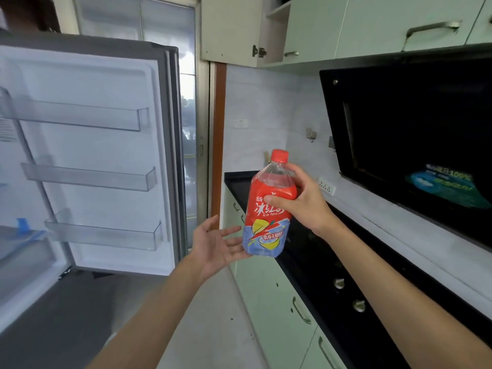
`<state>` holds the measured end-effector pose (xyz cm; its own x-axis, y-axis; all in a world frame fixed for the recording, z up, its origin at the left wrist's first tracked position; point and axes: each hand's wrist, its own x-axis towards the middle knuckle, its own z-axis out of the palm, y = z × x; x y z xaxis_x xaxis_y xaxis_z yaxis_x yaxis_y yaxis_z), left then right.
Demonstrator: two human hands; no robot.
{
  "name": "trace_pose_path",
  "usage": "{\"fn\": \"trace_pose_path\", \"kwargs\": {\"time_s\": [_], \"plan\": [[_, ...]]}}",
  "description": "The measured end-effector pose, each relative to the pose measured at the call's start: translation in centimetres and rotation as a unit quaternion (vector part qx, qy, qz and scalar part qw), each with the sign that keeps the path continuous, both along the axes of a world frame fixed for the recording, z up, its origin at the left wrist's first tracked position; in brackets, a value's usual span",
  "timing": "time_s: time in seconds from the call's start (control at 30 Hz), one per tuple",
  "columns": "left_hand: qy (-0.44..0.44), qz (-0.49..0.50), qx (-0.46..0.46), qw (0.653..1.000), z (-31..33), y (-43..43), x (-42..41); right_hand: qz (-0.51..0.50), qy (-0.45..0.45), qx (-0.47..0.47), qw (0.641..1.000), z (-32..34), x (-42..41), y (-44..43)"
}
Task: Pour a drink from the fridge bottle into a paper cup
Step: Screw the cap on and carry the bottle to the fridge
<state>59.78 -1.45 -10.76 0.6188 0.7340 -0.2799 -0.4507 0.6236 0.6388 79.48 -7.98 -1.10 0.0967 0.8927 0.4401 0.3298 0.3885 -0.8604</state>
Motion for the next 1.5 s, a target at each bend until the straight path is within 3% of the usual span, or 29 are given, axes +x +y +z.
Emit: {"fn": "trace_pose_path", "kwargs": {"time_s": [0.6, 0.87, 1.1, 1.5], "plan": [[0.051, 0.027, -0.008, 0.998, 1.2, 16.4, 9.1, 0.043, 0.009, -0.012, 0.999, -0.1, 9.0, 17.5], [0.077, 0.064, 0.007, 0.995, 1.1, 19.1, 8.7, 0.086, 0.010, -0.014, 0.996, -0.4, 9.1, 22.1], [0.069, 0.175, 0.010, 0.982, 1.8, 18.6, -1.0, 0.192, 0.007, -0.013, 0.981, 0.3, 0.5, 25.8], [0.069, 0.355, 0.020, 0.932, 3.0, 13.1, -22.1, 0.356, -0.015, 0.007, 0.934, 2.0, -22.1, 27.3]]}}
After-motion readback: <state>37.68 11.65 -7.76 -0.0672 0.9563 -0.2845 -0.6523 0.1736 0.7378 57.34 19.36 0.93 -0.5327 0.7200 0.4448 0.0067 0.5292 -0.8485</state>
